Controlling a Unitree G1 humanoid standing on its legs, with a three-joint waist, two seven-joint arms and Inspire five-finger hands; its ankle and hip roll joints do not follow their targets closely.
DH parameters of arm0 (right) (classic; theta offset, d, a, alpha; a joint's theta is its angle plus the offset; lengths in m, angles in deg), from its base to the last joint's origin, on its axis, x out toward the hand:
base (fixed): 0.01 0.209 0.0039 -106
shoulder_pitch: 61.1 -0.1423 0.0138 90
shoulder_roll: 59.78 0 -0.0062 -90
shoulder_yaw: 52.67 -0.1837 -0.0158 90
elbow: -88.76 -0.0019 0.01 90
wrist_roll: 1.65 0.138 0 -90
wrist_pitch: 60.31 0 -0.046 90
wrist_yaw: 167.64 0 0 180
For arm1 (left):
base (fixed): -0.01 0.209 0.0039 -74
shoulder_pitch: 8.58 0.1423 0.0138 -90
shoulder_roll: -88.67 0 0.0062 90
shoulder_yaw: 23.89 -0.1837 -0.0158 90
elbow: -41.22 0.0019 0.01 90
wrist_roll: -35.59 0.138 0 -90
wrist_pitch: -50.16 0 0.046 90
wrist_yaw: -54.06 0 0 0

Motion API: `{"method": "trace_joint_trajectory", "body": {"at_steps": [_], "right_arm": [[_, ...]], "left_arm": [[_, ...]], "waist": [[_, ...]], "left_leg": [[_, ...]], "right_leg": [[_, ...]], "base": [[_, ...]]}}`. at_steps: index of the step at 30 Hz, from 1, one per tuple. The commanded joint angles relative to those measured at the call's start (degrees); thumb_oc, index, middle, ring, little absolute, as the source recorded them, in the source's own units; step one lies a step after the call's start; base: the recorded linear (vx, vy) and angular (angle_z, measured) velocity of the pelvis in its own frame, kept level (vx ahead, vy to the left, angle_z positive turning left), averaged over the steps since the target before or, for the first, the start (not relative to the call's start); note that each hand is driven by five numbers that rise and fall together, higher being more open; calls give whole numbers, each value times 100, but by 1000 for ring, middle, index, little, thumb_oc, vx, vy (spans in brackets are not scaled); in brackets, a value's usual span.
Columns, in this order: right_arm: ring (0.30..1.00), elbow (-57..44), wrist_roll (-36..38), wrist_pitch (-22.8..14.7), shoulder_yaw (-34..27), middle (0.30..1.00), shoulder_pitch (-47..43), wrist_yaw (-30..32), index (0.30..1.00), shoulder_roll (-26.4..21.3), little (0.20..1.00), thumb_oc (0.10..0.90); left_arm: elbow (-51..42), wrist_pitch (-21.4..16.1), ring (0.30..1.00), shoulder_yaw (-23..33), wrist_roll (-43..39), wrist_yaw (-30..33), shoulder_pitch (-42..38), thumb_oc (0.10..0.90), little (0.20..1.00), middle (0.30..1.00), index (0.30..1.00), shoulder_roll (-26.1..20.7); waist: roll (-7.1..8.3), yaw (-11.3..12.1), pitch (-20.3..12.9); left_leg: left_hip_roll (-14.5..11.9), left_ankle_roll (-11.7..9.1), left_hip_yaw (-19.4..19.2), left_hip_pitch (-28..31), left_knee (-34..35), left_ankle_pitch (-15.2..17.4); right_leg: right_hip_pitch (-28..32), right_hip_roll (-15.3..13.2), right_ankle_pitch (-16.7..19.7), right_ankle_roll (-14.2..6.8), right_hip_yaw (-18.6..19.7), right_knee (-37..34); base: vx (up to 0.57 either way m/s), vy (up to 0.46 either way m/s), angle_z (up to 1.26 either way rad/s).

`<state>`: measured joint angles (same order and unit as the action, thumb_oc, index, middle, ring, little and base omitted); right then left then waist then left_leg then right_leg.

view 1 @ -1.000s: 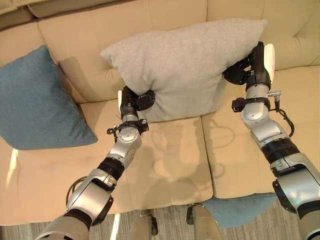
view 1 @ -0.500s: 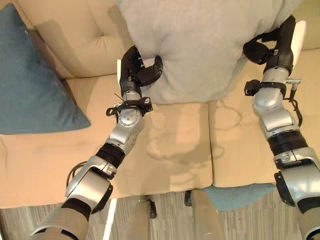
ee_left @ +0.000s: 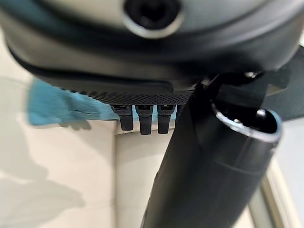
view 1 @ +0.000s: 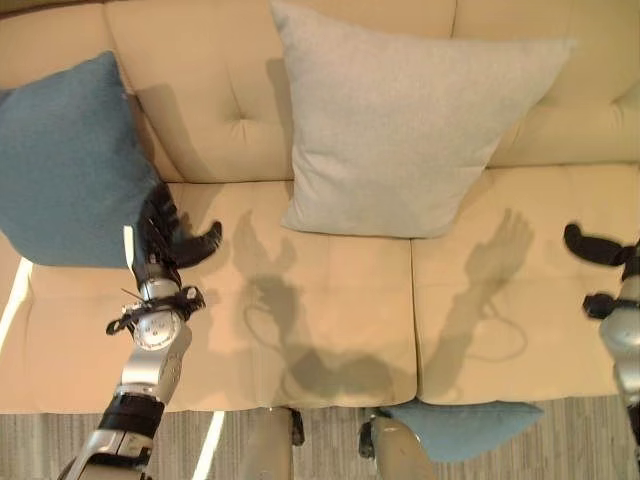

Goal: Pick up all the scattered cushions and arrange them neatly on the sofa.

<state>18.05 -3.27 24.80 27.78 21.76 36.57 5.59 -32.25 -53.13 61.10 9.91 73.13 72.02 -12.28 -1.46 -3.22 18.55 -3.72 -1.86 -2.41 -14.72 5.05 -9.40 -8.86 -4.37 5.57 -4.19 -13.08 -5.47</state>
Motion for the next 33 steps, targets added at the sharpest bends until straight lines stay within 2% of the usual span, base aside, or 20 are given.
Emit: {"method": "trace_joint_trajectory", "body": {"at_steps": [1, 3, 4, 6, 8, 9, 11, 13, 17, 19, 20, 23, 26, 29, 33], "right_arm": [[900, 135, -319, -389, 190, 900, 137, -20, 900, -313, 900, 800], [900, 11, -343, -410, 153, 900, 534, -159, 900, 132, 900, 800], [900, 3, -347, -407, 154, 900, 545, -160, 900, 138, 900, 800], [900, -115, -255, -454, 183, 900, 916, -302, 900, 660, 900, 800], [900, -155, -210, -461, 218, 900, 1017, -341, 900, 798, 900, 800], [900, -187, -140, -482, 292, 900, 1169, -449, 900, 1063, 900, 800], [900, -220, -153, -482, 319, 900, 1246, -495, 900, 1137, 900, 800], [900, -124, -66, -540, 498, 900, 1389, -610, 900, 1431, 900, 800], [900, 92, 16, -554, 664, 900, 1361, -681, 900, 1561, 900, 800], [900, 249, 62, -551, 805, 900, 1280, -681, 900, 1628, 900, 800], [900, 288, 100, -545, 878, 900, 1224, -686, 900, 1683, 900, 800], [900, 382, 127, -547, 1030, 900, 1228, -775, 900, 1743, 900, 800], [900, 505, 200, -540, 1164, 900, 1212, -903, 900, 1858, 900, 800], [900, 642, 234, -527, 1169, 900, 1227, -901, 900, 1908, 900, 800], [900, 896, 257, -481, 1252, 900, 1101, -894, 900, 2012, 900, 800]], "left_arm": [[105, -255, 900, -125, 446, -147, -130, 800, 900, 900, 900, 122], [92, -177, 900, -2, 576, -244, 337, 800, 900, 900, 900, 267], [86, -175, 900, -1, 578, -245, 349, 800, 900, 900, 900, 265], [251, -64, 900, 44, 686, -332, 772, 800, 900, 900, 900, 442], [358, -12, 900, 49, 673, -356, 884, 800, 900, 900, 900, 521], [500, 45, 900, 56, 699, -421, 1106, 800, 900, 900, 900, 623], [546, 65, 900, 64, 682, -472, 1234, 800, 900, 900, 900, 683], [934, 143, 900, -9, 713, -594, 1417, 800, 900, 900, 900, 831], [1239, 198, 900, -77, 747, -659, 1493, 800, 900, 900, 900, 908], [1440, 222, 900, -124, 729, -659, 1468, 800, 900, 900, 900, 983], [1578, 229, 900, -126, 715, -685, 1446, 800, 900, 900, 900, 1035], [1909, 229, 900, -144, 711, -769, 1505, 800, 900, 900, 900, 1150], [2216, 263, 900, -179, 665, -843, 1549, 800, 900, 900, 900, 1313], [2278, 268, 900, -223, 678, -845, 1549, 800, 900, 900, 900, 1350], [2501, 257, 900, -286, 832, -774, 1485, 800, 900, 900, 900, 1345]], "waist": [[90, 123, -1436], [95, 168, -1458], [98, 166, -1458], [89, 210, -1459], [82, 225, -1453], [79, 247, -1417], [77, 256, -1407], [50, 285, -1327], [18, 312, -1258], [60, 329, -1142], [129, 311, -1092], [242, 269, -1078], [285, 168, -1130], [262, 100, -1152], [293, 58, -1124]], "left_leg": [[-33, -491, -52, 194, -5, 531], [-53, -492, -26, 324, -5, 543], [-53, -493, -25, 333, -5, 545], [-92, -504, -5, 451, -5, 537], [-98, -510, 14, 485, -5, 532], [-120, -517, 42, 508, -5, 500], [-130, -520, 60, 515, -5, 483], [-143, -531, 111, 482, -5, 355], [-107, -518, 146, 453, -5, 277], [-53, -461, 134, 387, -253, 350], [-12, -381, 65, 386, -509, 628], [110, -284, 122, 619, -1009, 1192], [201, -281, 199, 1102, -1302, 1568], [213, -238, 213, 1338, -1137, 1705], [416, -105, 291, 1491, -679, 1705]], "right_leg": [[-225, 35, -436, -451, -21, 47], [-78, 61, -491, -430, -62, 47], [-69, 61, -493, -430, -63, 47], [73, 96, -562, -403, -92, 47], [120, 110, -587, -387, -110, 47], [164, 140, -616, -362, -135, 47], [192, 150, -633, -353, -153, 47], [223, 180, -675, -320, -185, 47], [254, 180, -716, -290, -240, 47], [281, 103, -677, -260, -288, 47], [268, 17, -609, -243, -307, 47], [269, -112, -499, -210, -346, 47], [270, -154, -379, -219, -356, 47], [285, -154, -292, -251, -351, 47], [64, -271, 112, -419, -257, 47]], "base": [[60, -32, 27], [64, -39, 23], [47, -32, 11], [33, -49, 0], [9, -64, 2], [-12, -89, 11], [-24, -57, 14], [-61, -67, 19], [-92, -30, 27], [-161, -16, 25], [-123, 4, 19], [-114, 40, 27], [-79, 114, -2], [-43, 130, 2], [-87, 166, 18]]}}
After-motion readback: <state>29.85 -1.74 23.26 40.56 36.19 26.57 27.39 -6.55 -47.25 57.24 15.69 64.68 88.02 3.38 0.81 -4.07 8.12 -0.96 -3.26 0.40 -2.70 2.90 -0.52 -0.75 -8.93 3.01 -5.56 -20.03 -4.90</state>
